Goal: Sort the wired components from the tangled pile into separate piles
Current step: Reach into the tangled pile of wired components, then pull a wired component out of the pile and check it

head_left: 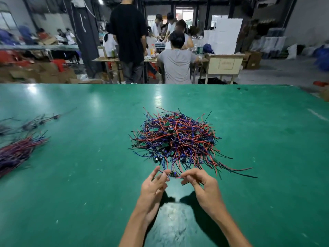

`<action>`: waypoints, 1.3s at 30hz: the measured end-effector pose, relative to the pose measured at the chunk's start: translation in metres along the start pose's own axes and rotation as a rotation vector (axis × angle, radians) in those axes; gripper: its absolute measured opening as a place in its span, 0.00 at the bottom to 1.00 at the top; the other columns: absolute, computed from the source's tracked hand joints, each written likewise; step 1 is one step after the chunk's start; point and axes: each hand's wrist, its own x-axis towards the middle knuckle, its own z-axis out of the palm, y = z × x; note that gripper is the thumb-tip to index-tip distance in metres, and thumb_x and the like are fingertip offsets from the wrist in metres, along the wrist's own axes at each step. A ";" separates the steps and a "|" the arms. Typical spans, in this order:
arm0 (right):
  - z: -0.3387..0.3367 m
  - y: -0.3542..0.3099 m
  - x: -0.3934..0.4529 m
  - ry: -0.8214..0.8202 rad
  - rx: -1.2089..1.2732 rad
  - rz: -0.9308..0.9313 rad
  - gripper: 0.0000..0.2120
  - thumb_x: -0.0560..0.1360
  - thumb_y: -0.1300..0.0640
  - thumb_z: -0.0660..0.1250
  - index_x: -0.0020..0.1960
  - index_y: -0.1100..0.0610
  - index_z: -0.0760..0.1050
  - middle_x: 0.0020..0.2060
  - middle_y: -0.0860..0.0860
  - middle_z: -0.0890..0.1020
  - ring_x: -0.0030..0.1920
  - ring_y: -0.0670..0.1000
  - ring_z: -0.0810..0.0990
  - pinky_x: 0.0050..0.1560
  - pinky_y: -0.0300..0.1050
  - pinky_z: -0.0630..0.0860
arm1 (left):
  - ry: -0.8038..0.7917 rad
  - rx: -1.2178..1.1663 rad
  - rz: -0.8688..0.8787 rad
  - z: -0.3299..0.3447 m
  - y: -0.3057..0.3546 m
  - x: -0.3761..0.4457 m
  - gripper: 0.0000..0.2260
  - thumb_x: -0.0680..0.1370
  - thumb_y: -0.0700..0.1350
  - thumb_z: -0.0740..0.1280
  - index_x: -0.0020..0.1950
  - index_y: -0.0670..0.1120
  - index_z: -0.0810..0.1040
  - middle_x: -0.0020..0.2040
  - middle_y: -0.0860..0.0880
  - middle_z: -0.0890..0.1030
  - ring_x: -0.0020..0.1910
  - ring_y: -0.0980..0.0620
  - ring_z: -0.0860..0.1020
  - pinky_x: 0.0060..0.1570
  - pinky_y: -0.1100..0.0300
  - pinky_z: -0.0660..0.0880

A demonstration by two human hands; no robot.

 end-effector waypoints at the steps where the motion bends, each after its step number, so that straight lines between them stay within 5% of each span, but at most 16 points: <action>1: 0.000 0.001 -0.001 0.049 -0.056 -0.007 0.09 0.80 0.59 0.68 0.51 0.44 0.82 0.40 0.42 0.85 0.47 0.46 0.83 0.54 0.43 0.76 | 0.010 -0.025 0.013 -0.002 -0.001 0.001 0.27 0.72 0.38 0.72 0.70 0.43 0.72 0.52 0.47 0.86 0.43 0.56 0.83 0.42 0.66 0.78; 8: 0.007 0.013 -0.014 0.325 -0.382 -0.178 0.07 0.80 0.56 0.69 0.53 0.44 0.82 0.41 0.39 0.82 0.46 0.44 0.75 0.50 0.43 0.67 | 0.003 0.012 0.116 0.002 -0.007 0.000 0.20 0.70 0.44 0.75 0.61 0.43 0.80 0.57 0.43 0.85 0.54 0.51 0.84 0.49 0.65 0.79; 12: 0.011 0.015 -0.020 0.458 -0.646 -0.372 0.09 0.75 0.61 0.71 0.51 0.48 0.84 0.48 0.39 0.83 0.53 0.49 0.74 0.51 0.46 0.65 | -0.035 0.112 0.131 0.008 -0.009 -0.004 0.21 0.68 0.46 0.78 0.56 0.41 0.76 0.54 0.38 0.85 0.50 0.43 0.86 0.47 0.57 0.82; 14: 0.014 0.009 -0.022 0.518 -0.703 -0.357 0.05 0.78 0.54 0.69 0.51 0.46 0.83 0.52 0.42 0.82 0.55 0.51 0.73 0.51 0.50 0.65 | -0.043 0.100 0.142 0.010 -0.011 -0.005 0.19 0.68 0.42 0.78 0.53 0.41 0.74 0.53 0.36 0.85 0.49 0.43 0.86 0.46 0.57 0.82; 16: 0.016 0.004 -0.027 0.531 -0.597 -0.305 0.03 0.78 0.48 0.68 0.49 0.45 0.79 0.45 0.41 0.79 0.48 0.47 0.73 0.46 0.49 0.67 | -0.015 0.045 0.173 0.010 -0.013 -0.005 0.15 0.69 0.38 0.75 0.52 0.42 0.73 0.54 0.35 0.84 0.52 0.43 0.85 0.48 0.59 0.81; 19: 0.022 -0.002 -0.035 0.299 -0.393 0.021 0.10 0.77 0.38 0.63 0.47 0.43 0.76 0.31 0.40 0.78 0.33 0.40 0.75 0.38 0.46 0.74 | 0.024 -0.071 0.213 0.007 -0.014 -0.001 0.12 0.70 0.35 0.72 0.50 0.43 0.73 0.56 0.36 0.84 0.52 0.47 0.85 0.49 0.61 0.81; 22: 0.027 -0.008 -0.026 0.097 -0.102 0.334 0.14 0.78 0.34 0.64 0.52 0.43 0.80 0.37 0.42 0.85 0.40 0.41 0.83 0.45 0.45 0.78 | -0.017 -0.090 0.219 0.004 -0.016 0.000 0.13 0.70 0.33 0.72 0.51 0.43 0.75 0.58 0.37 0.84 0.53 0.48 0.85 0.50 0.61 0.81; 26: 0.020 -0.014 -0.003 0.173 0.343 0.384 0.06 0.78 0.53 0.71 0.52 0.53 0.84 0.42 0.50 0.87 0.40 0.43 0.83 0.40 0.37 0.76 | -0.122 0.070 0.224 0.003 -0.016 -0.003 0.13 0.69 0.40 0.79 0.50 0.48 0.83 0.61 0.41 0.83 0.60 0.46 0.82 0.56 0.59 0.79; 31: 0.015 -0.008 -0.005 0.133 0.526 0.447 0.06 0.77 0.60 0.72 0.53 0.57 0.84 0.43 0.54 0.88 0.41 0.49 0.84 0.38 0.40 0.80 | -0.128 0.133 0.230 0.002 -0.015 -0.005 0.15 0.69 0.42 0.79 0.55 0.47 0.83 0.61 0.42 0.83 0.62 0.44 0.81 0.58 0.57 0.79; 36: 0.003 -0.003 0.007 0.215 0.835 0.520 0.13 0.71 0.57 0.74 0.55 0.58 0.82 0.39 0.51 0.85 0.34 0.45 0.81 0.36 0.36 0.80 | -0.265 0.217 0.205 -0.002 -0.012 -0.006 0.21 0.74 0.30 0.73 0.66 0.41 0.76 0.64 0.41 0.81 0.64 0.45 0.80 0.58 0.60 0.78; 39: -0.021 0.000 0.019 0.048 0.837 0.498 0.13 0.69 0.54 0.76 0.52 0.56 0.86 0.38 0.49 0.83 0.33 0.44 0.79 0.36 0.35 0.79 | -0.171 0.216 0.154 0.002 -0.011 0.001 0.15 0.78 0.31 0.68 0.64 0.40 0.78 0.61 0.39 0.83 0.60 0.44 0.83 0.54 0.59 0.81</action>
